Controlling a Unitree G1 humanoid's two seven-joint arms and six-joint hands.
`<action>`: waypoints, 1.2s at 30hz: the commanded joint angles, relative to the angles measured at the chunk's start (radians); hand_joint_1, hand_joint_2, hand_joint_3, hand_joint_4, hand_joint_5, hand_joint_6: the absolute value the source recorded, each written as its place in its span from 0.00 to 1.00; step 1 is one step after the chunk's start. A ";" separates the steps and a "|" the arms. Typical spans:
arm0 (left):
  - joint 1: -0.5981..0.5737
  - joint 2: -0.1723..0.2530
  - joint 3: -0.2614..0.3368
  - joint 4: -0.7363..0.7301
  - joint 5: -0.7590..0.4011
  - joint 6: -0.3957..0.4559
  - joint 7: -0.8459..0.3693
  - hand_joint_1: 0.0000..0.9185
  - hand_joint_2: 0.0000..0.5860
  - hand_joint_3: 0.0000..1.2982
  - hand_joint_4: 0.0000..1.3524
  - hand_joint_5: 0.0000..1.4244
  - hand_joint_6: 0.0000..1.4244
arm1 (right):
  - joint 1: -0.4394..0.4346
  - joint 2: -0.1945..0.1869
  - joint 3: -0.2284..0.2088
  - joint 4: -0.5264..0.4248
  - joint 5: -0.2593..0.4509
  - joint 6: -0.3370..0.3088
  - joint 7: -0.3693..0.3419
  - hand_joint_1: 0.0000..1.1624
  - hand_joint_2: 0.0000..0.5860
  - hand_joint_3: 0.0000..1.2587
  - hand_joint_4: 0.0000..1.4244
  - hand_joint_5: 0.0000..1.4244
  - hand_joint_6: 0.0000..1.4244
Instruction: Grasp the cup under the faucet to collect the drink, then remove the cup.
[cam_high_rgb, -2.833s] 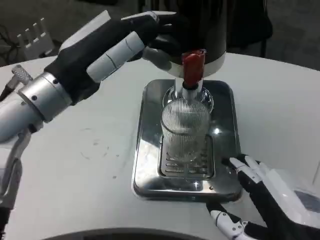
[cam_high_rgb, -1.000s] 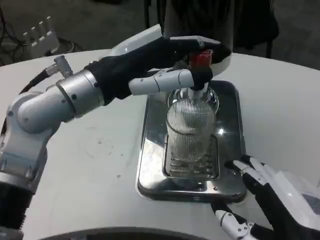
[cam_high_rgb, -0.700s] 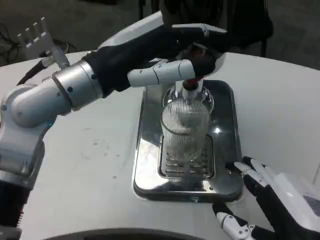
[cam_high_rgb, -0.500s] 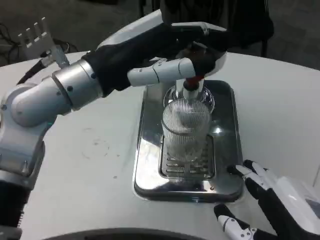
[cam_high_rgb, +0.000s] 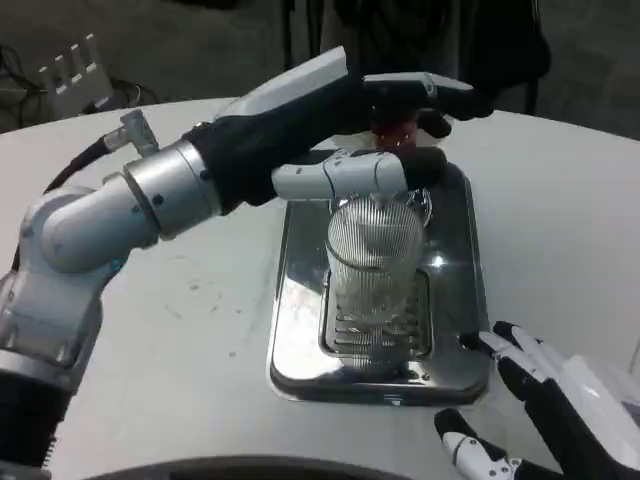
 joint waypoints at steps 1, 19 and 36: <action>0.037 0.006 -0.011 0.020 0.038 -0.078 0.018 0.00 0.18 0.15 0.08 0.11 0.23 | 0.003 0.021 0.001 -0.007 0.007 0.015 -0.007 0.25 0.76 0.10 0.00 0.00 0.04; 0.003 0.040 -0.054 0.178 0.151 -0.298 0.071 0.00 0.16 0.11 0.01 0.06 0.19 | -0.061 0.024 0.022 0.031 0.001 0.084 0.005 0.25 0.76 0.10 0.00 0.00 0.04; -0.026 0.066 -0.105 0.281 0.275 -0.446 0.200 0.00 0.16 0.08 0.00 0.04 0.18 | -0.079 0.014 0.038 0.039 -0.007 0.105 0.007 0.25 0.75 0.10 0.00 0.00 0.05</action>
